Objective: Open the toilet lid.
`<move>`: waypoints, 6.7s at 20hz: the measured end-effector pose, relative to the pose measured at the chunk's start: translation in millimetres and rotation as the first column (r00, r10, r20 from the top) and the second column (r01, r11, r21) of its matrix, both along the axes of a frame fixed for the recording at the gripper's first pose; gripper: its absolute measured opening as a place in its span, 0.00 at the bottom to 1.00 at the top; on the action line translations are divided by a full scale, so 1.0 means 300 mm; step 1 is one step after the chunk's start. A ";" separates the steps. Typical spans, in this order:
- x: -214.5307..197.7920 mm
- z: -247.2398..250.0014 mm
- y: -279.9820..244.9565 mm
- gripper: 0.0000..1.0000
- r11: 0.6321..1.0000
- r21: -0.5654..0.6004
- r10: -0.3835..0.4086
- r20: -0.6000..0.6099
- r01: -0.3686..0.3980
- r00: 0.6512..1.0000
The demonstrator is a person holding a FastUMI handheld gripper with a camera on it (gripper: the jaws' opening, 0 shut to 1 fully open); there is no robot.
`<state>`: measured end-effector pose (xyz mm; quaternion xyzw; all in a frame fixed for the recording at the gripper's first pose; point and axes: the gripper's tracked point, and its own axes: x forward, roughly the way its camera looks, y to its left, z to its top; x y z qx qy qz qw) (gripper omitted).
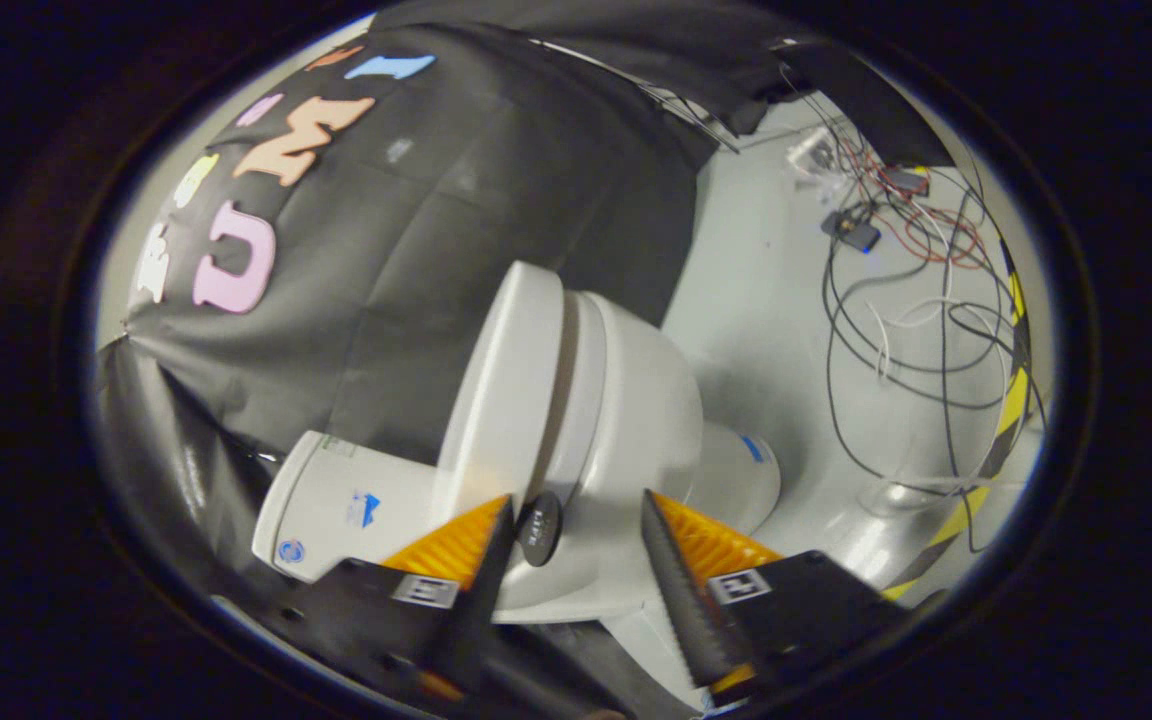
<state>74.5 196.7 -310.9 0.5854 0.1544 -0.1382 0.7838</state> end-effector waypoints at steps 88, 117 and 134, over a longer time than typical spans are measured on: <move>0.202 0.913 0.305 0.00 0.681 -0.729 -0.212 -0.111 0.065 0.971; 0.447 1.115 0.793 0.00 0.433 -0.900 -0.038 -0.080 -0.056 0.996; 0.533 1.145 0.950 0.26 0.270 -0.963 0.083 0.014 -0.009 0.996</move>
